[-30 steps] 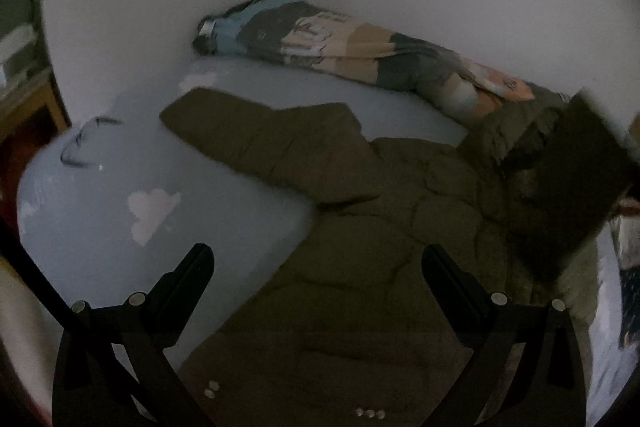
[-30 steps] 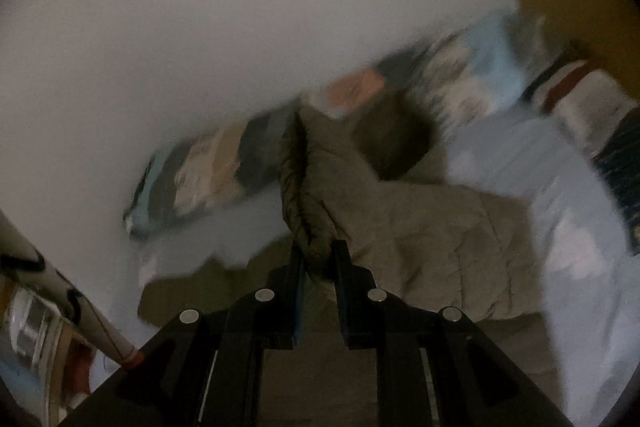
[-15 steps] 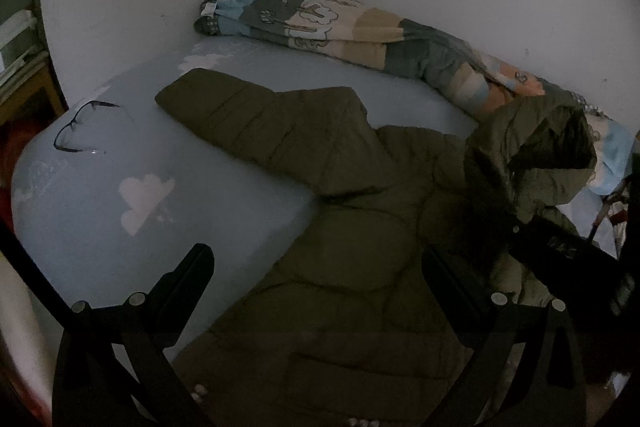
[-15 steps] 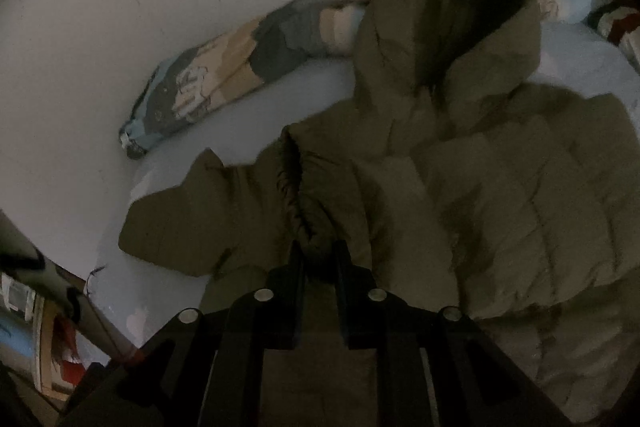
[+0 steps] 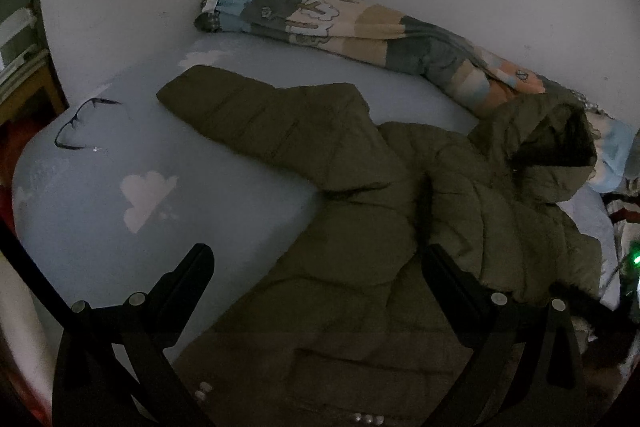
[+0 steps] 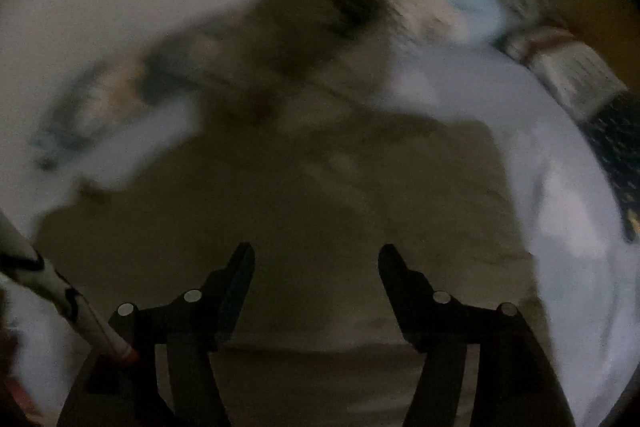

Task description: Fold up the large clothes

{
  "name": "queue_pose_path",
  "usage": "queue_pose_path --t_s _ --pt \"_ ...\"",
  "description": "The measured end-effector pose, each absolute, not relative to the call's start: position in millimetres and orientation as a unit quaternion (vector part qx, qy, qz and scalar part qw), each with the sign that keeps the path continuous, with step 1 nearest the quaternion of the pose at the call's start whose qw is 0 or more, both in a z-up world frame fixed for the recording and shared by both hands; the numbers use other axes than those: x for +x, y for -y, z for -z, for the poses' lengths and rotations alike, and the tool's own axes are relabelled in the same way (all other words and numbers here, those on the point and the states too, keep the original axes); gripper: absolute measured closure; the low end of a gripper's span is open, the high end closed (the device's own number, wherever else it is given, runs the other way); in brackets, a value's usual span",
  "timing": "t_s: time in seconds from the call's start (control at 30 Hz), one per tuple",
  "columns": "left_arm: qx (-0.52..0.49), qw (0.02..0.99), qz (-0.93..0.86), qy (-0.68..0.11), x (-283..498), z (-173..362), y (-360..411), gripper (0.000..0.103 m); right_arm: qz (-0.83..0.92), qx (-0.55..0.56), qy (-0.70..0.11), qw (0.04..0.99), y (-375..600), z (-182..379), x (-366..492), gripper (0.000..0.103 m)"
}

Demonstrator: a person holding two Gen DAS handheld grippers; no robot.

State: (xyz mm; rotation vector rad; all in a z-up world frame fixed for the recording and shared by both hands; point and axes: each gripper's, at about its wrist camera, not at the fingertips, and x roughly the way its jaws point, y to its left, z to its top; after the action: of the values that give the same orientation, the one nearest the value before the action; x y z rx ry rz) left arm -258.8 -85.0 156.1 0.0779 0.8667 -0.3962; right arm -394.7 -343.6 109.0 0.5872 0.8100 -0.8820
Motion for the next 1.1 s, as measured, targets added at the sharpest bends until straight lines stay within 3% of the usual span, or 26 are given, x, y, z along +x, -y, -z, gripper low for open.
queue_pose_path --t_s 0.13,0.37,0.5,0.57,0.7,0.87,1.1 --pt "0.059 0.889 0.201 -0.406 -266.2 -158.1 92.0 0.000 0.381 0.304 -0.415 0.768 349.0 -73.0 -400.2 0.034" --pt "0.078 0.897 0.229 -0.370 -299.3 -172.9 96.8 0.000 0.324 0.331 -0.335 0.820 294.2 -146.9 -451.4 0.034" --pt "0.103 0.908 0.251 -0.318 -333.1 -185.9 89.7 0.000 0.283 0.325 -0.285 0.856 246.4 -183.6 -490.2 0.027" --pt "0.107 0.906 0.264 -0.314 -345.0 -188.9 80.6 0.000 0.272 0.306 -0.262 0.874 221.8 -190.0 -500.3 0.021" --pt "0.110 0.892 0.272 -0.344 -348.3 -201.9 65.2 0.000 0.263 0.266 -0.253 0.892 190.9 -170.2 -509.4 0.021" --pt "0.090 0.891 0.264 -0.357 -318.6 -212.2 39.1 0.000 0.283 0.277 -0.247 0.884 205.7 -161.7 -508.7 0.022" --pt "0.046 0.877 0.213 -0.429 -183.1 -202.9 1.1 0.000 0.289 0.282 -0.258 0.878 229.6 -155.9 -480.1 0.022"
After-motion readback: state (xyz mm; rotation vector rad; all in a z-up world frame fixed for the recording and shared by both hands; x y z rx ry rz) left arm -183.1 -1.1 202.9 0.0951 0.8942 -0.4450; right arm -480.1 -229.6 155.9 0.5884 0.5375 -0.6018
